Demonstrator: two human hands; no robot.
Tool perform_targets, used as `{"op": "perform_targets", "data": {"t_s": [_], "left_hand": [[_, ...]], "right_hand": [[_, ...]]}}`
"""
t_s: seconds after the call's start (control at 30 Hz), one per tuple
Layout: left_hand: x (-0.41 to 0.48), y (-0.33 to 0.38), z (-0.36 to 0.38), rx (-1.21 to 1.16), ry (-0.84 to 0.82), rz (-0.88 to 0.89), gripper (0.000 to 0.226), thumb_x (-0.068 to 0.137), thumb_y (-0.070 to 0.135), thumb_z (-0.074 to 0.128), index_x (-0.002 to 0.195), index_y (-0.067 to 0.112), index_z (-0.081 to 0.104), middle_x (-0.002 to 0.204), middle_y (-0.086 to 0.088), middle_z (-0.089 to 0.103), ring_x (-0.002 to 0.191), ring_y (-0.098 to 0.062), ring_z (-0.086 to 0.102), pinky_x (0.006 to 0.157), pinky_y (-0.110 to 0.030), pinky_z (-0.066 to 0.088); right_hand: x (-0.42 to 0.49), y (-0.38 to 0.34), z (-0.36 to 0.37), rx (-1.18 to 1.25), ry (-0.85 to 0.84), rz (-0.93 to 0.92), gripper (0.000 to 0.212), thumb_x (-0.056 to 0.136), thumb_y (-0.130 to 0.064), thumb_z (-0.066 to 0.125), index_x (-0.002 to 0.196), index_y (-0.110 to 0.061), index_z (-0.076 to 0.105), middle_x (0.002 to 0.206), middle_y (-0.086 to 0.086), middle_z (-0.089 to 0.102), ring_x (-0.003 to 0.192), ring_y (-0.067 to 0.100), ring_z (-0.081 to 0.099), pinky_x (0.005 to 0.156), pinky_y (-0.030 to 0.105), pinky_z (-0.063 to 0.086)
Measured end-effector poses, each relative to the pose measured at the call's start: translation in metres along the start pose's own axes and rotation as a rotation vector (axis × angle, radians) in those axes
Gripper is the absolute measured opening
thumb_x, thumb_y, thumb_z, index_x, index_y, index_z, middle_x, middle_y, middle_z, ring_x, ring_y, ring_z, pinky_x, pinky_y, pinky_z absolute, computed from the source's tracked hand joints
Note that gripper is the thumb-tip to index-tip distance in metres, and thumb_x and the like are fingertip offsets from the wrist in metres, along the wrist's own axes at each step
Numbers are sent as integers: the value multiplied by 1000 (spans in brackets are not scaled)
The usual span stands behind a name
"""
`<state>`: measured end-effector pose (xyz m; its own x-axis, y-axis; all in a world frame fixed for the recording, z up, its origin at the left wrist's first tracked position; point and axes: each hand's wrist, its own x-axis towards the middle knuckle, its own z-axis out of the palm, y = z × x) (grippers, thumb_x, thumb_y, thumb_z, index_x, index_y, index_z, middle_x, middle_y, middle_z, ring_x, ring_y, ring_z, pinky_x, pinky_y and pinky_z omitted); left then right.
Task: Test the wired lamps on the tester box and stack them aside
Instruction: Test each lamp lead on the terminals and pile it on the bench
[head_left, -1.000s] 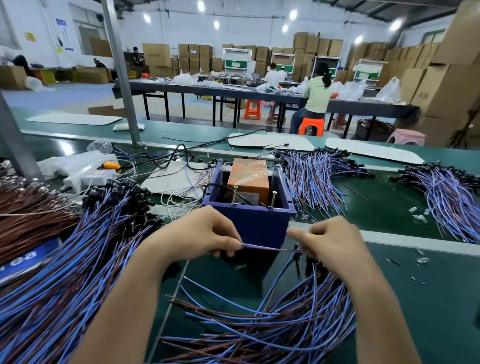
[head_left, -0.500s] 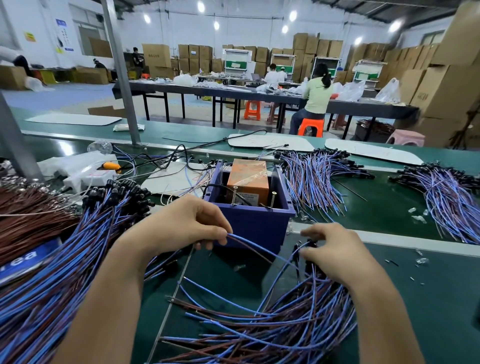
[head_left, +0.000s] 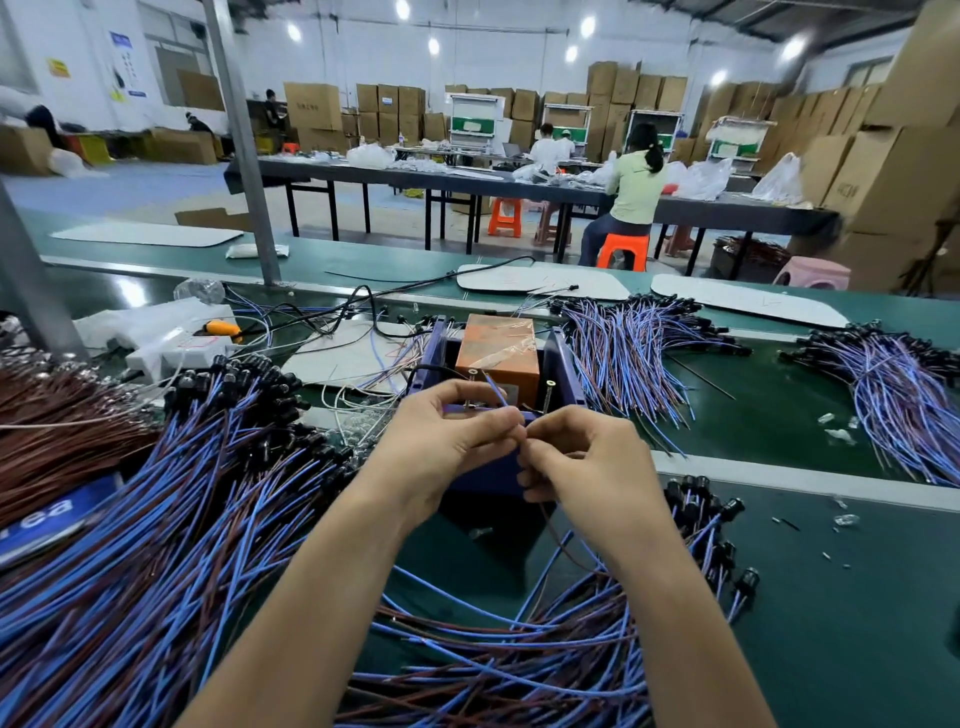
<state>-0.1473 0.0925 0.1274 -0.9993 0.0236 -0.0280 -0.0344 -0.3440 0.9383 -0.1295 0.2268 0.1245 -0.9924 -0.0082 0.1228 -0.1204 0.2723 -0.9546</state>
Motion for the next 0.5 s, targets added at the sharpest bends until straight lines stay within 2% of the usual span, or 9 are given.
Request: {"op": "perform_targets", "data": {"t_s": [0.1, 0.23, 0.33, 0.5], "left_hand": [[4, -9, 0, 103, -3, -2, 10, 82, 0, 66, 79, 8, 61, 57, -1, 67, 51, -6, 62, 52, -16, 54], [8, -13, -5, 153, 39, 7, 10, 85, 4, 66, 78, 10, 62, 58, 1, 67, 48, -5, 60, 52, -17, 54], [12, -14, -10, 181, 96, -1, 10, 87, 6, 65, 77, 9, 63, 56, 2, 66, 46, -5, 59, 50, -18, 53], [18, -15, -19, 225, 180, 5, 11, 88, 7, 65, 77, 5, 64, 53, 2, 65, 44, -3, 57, 47, -16, 51]], "right_hand": [[3, 4, 1, 10, 31, 18, 18, 87, 2, 62, 75, -11, 64, 59, 4, 64, 51, 14, 66, 49, 24, 54], [6, 8, -1, -51, 136, 23, 22, 88, 2, 60, 74, -14, 62, 62, 5, 65, 49, 15, 67, 47, 24, 55], [8, 11, -8, -168, 188, 36, 23, 87, 6, 53, 83, -15, 61, 65, 6, 65, 43, 12, 65, 41, 21, 51], [6, 11, -17, -258, 174, 80, 29, 86, 7, 47, 94, -16, 64, 77, 13, 66, 40, 14, 63, 39, 20, 49]]}}
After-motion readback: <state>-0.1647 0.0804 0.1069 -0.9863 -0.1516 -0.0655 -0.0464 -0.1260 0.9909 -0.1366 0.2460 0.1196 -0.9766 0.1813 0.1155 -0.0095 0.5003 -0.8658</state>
